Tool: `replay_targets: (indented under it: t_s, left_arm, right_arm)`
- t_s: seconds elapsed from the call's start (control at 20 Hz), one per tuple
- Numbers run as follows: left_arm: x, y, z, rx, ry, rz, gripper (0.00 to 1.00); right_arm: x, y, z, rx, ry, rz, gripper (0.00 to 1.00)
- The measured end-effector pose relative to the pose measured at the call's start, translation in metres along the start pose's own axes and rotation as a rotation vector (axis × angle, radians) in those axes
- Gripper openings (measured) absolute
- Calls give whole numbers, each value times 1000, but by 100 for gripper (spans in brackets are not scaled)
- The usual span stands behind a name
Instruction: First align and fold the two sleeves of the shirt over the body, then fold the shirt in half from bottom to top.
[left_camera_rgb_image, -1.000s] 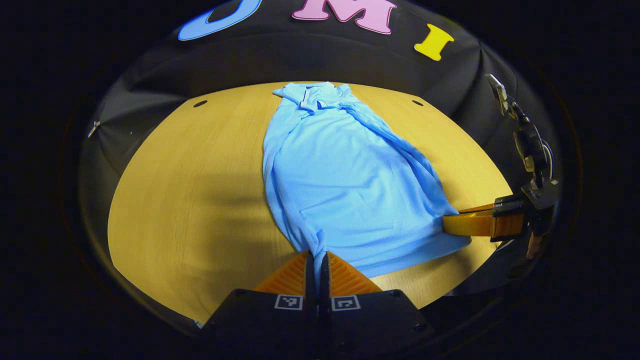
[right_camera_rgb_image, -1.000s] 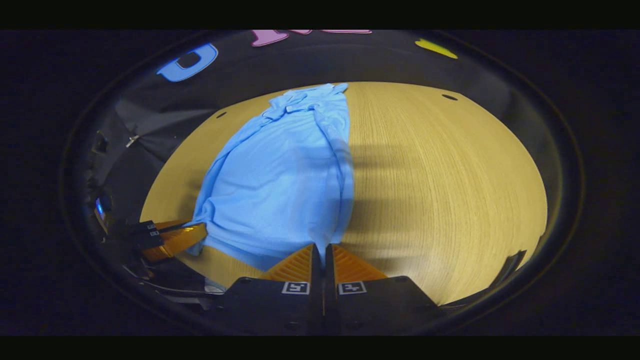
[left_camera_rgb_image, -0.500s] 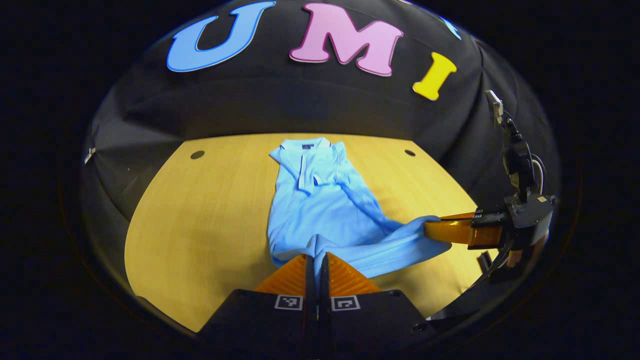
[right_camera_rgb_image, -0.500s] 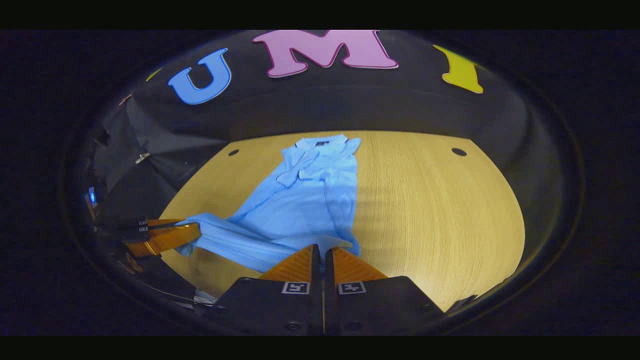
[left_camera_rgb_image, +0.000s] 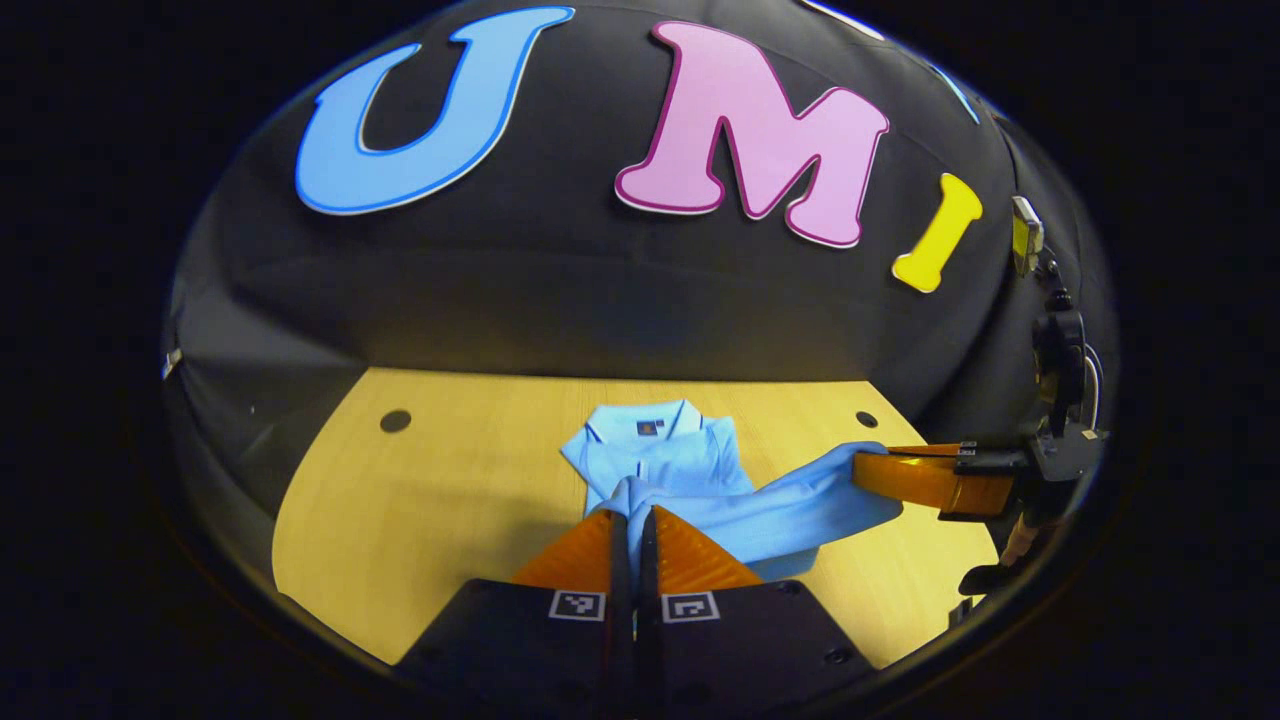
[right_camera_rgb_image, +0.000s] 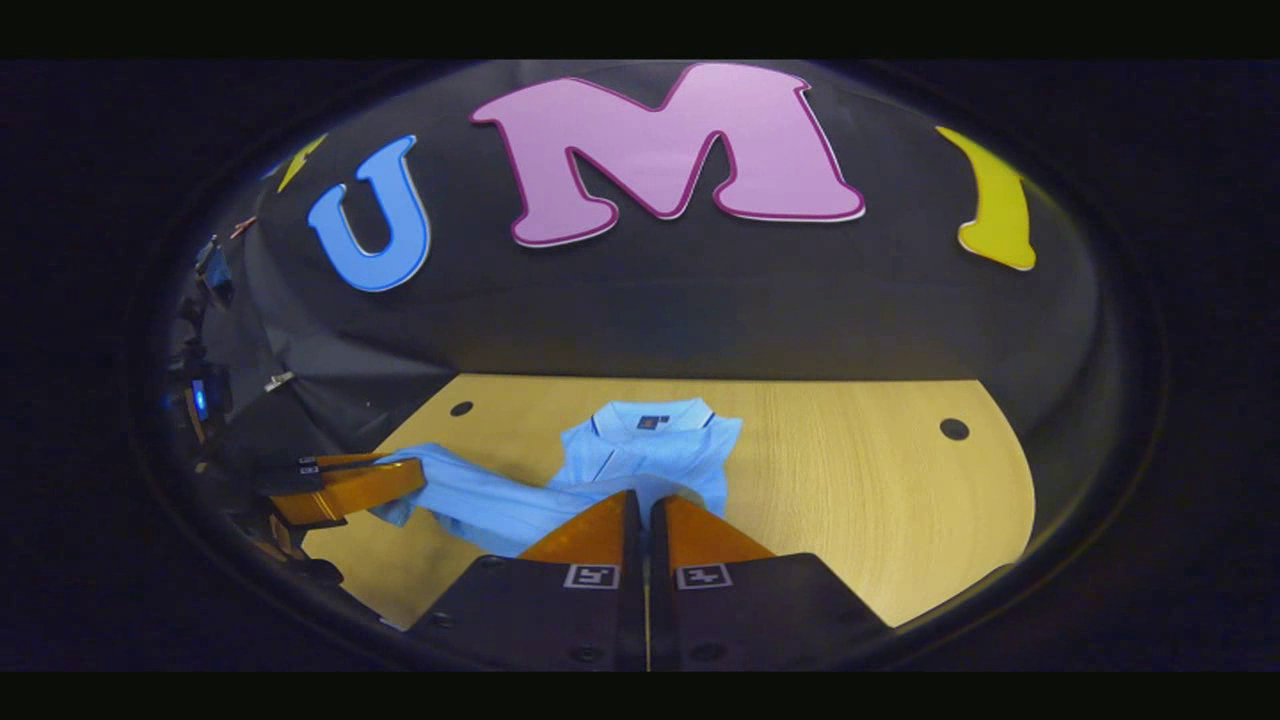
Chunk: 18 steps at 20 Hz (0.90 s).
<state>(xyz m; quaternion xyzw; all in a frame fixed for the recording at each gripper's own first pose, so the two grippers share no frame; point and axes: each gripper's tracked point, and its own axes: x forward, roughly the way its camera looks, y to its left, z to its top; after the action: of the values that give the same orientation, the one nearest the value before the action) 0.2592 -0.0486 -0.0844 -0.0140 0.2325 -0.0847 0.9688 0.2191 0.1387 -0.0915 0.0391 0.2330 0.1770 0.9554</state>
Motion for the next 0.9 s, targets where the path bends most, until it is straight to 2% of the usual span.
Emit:
replay_targets:
  t_s: [0.05,0.1,0.25,0.3,0.45,0.65,0.8,0.85,0.9]
  left_arm:
    - [13,3,12,8,-8,1,6]
    - [27,7,20,16,-13,2,6]
    - [72,19,44,31,-27,6,6]
    - [88,22,49,36,-31,5,6]
    - [140,33,59,49,-55,9,6]
    - [206,49,50,61,-94,36,6]
    - [239,56,27,38,-88,55,6]
    - [247,60,20,36,-77,69,7]
    - [255,67,14,40,-74,98,8]
  right_arm:
    - [13,-5,10,4,-8,-5,6]
    - [28,-11,19,10,-14,-14,0]
    - [72,-29,45,18,-34,-35,0]
    - [87,-34,51,13,-38,-45,5]
    - [135,-49,65,-13,-52,-73,6]
    - [188,-62,47,-38,-44,-104,6]
    - [217,-72,22,-52,-15,-132,6]
    - [224,-76,13,-54,0,-141,0]
    - [232,-81,6,-62,10,-154,2]
